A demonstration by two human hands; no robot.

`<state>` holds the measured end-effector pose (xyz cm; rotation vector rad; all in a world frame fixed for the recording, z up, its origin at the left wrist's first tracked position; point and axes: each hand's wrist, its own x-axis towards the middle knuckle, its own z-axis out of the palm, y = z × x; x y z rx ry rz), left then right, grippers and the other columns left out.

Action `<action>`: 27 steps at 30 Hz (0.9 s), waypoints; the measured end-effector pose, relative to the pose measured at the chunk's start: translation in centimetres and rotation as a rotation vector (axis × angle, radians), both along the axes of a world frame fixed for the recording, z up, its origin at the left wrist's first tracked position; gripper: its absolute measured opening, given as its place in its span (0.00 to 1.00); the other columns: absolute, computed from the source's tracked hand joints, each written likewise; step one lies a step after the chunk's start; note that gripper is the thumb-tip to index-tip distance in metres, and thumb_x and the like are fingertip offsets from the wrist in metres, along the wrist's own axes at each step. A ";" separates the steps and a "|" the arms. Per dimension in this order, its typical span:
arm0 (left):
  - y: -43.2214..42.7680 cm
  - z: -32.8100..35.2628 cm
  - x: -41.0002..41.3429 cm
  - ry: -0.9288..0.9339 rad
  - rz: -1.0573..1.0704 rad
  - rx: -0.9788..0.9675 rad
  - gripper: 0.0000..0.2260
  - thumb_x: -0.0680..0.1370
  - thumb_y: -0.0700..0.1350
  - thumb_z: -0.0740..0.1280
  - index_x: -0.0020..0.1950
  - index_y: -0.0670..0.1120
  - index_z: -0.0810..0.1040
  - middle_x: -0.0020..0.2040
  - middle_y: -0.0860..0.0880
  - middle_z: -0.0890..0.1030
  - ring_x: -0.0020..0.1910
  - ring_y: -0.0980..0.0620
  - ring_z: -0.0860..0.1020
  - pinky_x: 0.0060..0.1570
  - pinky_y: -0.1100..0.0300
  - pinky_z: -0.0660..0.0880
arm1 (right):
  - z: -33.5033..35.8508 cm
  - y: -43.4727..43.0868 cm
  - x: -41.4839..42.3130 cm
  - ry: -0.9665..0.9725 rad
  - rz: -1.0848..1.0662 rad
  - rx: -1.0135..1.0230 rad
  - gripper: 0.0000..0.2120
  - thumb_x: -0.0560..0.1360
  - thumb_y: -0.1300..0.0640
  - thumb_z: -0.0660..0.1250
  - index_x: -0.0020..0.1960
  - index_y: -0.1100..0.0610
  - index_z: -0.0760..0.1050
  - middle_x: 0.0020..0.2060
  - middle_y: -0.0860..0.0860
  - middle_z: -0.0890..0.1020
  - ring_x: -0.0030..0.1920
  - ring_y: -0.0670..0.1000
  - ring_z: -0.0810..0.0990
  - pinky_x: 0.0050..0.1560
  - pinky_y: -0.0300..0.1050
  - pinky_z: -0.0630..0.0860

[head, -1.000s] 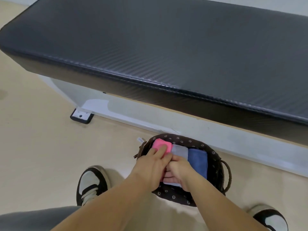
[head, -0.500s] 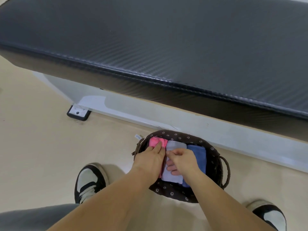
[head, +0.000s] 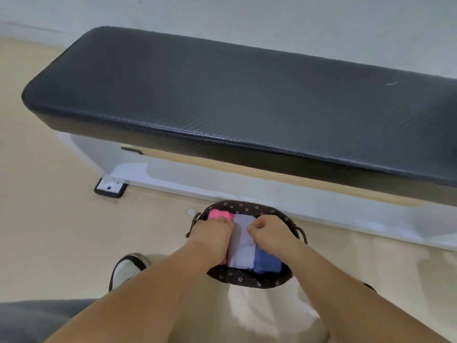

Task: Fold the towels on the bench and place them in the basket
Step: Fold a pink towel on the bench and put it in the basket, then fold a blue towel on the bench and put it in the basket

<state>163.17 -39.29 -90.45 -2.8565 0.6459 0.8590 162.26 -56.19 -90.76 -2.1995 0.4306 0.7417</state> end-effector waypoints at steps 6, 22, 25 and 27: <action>-1.0 9.1 -0.6 -0.180 0.047 -0.385 0.05 0.78 0.42 0.62 0.49 0.47 0.77 0.48 0.48 0.80 0.49 0.44 0.79 0.45 0.53 0.77 | 10.7 -1.9 -0.9 -0.056 0.236 -0.189 0.14 0.80 0.50 0.65 0.47 0.60 0.82 0.46 0.56 0.84 0.50 0.57 0.82 0.52 0.50 0.79; -17.3 29.8 -5.6 -0.175 -0.093 -0.920 0.10 0.81 0.43 0.65 0.59 0.54 0.82 0.41 0.53 0.84 0.38 0.54 0.81 0.44 0.60 0.79 | 32.7 -18.7 -8.6 -0.558 0.057 -0.453 0.13 0.81 0.44 0.65 0.63 0.46 0.78 0.46 0.40 0.79 0.50 0.47 0.80 0.55 0.50 0.80; -22.0 31.7 -5.8 -0.151 -0.113 -0.958 0.10 0.81 0.44 0.66 0.61 0.54 0.82 0.49 0.56 0.85 0.46 0.58 0.82 0.47 0.65 0.79 | 33.9 -22.7 -9.8 -0.737 -0.112 -0.557 0.17 0.82 0.47 0.64 0.69 0.49 0.77 0.55 0.45 0.83 0.55 0.49 0.81 0.53 0.46 0.78; -25.4 33.0 -5.8 -0.130 -0.131 -0.986 0.09 0.81 0.44 0.67 0.58 0.52 0.83 0.50 0.56 0.85 0.49 0.58 0.82 0.48 0.68 0.77 | 34.6 -25.1 -10.6 -0.942 -0.198 -0.759 0.16 0.81 0.50 0.64 0.67 0.52 0.79 0.58 0.49 0.83 0.58 0.54 0.79 0.53 0.50 0.77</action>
